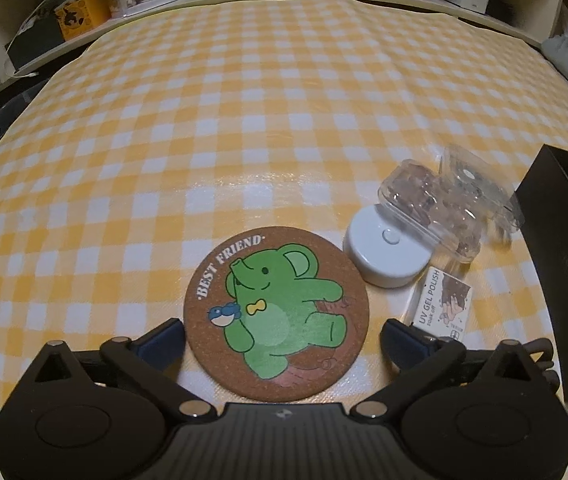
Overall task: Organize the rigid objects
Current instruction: 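Grasp the cork elephant coaster with the left gripper and lift it, then place the coaster on top of the black box and release it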
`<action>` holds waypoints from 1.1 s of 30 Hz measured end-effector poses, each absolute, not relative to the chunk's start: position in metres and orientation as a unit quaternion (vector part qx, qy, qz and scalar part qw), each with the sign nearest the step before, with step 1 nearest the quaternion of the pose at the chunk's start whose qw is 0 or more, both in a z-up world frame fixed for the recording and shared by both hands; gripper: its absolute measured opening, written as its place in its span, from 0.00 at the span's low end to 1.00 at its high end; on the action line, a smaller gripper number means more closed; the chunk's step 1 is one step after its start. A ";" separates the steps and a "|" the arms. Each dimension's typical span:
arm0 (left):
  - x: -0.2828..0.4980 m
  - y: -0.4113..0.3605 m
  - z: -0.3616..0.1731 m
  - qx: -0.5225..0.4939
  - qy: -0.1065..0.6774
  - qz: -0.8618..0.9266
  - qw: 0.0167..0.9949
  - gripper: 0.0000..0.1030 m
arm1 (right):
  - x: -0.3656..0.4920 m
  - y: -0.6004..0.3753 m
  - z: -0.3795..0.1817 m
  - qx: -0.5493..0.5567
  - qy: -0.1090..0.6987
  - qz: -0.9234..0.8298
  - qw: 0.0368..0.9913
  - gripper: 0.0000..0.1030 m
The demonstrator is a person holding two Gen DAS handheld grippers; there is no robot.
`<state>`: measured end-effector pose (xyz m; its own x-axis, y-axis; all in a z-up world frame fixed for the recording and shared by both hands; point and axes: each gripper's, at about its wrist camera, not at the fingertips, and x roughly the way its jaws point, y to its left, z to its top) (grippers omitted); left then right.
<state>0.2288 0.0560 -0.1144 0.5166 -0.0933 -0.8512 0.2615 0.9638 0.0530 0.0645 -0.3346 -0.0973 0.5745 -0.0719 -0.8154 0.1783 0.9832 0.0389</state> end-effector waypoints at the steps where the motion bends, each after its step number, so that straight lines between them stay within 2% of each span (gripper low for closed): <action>1: 0.229 0.055 -0.116 0.084 0.480 -0.099 0.867 1.00 | 0.064 -0.334 -0.097 0.058 0.456 -0.071 0.885 0.07; 5: 0.233 0.059 -0.117 0.046 0.477 -0.080 0.874 0.94 | 0.064 -0.335 -0.097 0.059 0.456 -0.071 0.885 0.07; 11: 0.235 0.065 -0.111 0.035 0.477 -0.073 0.875 0.93 | 0.064 -0.335 -0.098 0.059 0.456 -0.071 0.885 0.07; 18: 0.226 0.071 -0.063 -0.032 0.412 -0.078 0.907 0.93 | 0.064 -0.338 -0.098 0.054 0.457 -0.072 0.885 0.06; 25: 0.192 0.027 -0.029 -0.048 0.362 -0.179 0.913 0.93 | 0.064 -0.338 -0.098 0.053 0.457 -0.072 0.885 0.05; 33: 0.159 -0.050 -0.029 -0.033 0.367 -0.276 0.888 0.93 | 0.065 -0.338 -0.096 0.052 0.458 -0.073 0.884 0.05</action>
<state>0.1589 -0.0500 -0.0294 0.5781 -0.5135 -0.6341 0.4655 0.8458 -0.2606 0.0650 -0.3381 -0.0959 0.5691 -0.0808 -0.8183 0.1760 0.9841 0.0252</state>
